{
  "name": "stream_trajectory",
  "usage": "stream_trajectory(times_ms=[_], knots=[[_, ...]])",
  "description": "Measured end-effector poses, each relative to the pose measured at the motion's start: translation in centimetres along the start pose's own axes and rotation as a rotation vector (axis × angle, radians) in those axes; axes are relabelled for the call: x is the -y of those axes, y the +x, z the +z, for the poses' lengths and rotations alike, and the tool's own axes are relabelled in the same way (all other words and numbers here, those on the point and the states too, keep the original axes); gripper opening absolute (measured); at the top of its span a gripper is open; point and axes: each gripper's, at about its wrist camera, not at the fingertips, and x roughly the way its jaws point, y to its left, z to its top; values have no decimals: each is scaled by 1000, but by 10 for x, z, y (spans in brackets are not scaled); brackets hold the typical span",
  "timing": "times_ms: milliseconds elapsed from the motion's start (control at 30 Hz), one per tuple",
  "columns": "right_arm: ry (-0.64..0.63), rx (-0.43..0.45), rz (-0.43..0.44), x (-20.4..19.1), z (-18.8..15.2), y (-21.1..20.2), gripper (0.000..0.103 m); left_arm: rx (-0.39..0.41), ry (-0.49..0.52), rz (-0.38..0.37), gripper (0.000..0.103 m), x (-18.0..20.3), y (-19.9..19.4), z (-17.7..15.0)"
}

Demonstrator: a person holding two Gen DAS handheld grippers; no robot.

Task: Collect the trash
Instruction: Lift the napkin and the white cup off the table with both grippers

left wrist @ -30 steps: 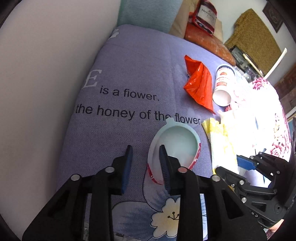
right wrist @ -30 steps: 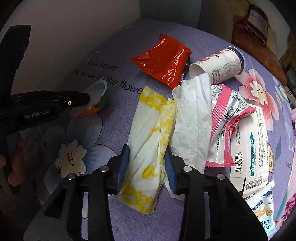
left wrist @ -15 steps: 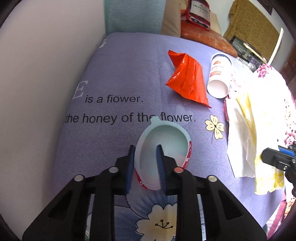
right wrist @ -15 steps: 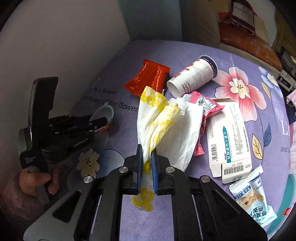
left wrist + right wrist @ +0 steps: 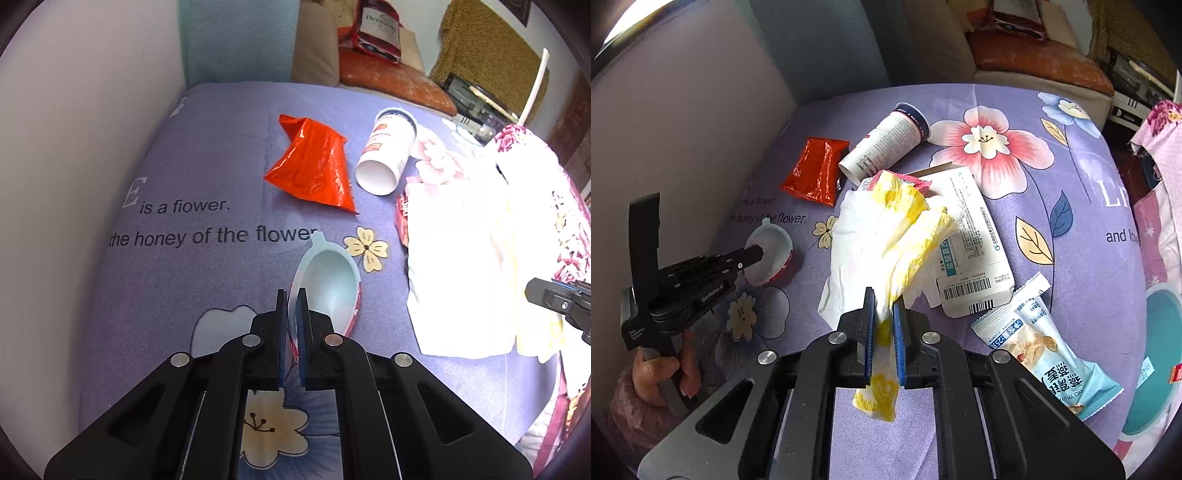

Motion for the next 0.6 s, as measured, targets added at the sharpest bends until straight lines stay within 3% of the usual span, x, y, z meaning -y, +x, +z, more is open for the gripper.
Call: stream_trajectory(times_ms=[200, 433, 600], knots=[[65, -38, 12, 29, -13, 2, 13, -24, -4, -78, 5, 23, -3, -2], [103, -56, 18, 47, -25, 11, 13, -53, 50, -207, 5, 76, -6, -4], [114, -54, 32, 53, -26, 11, 13, -80, 116, -190, 5, 110, 9, -10]])
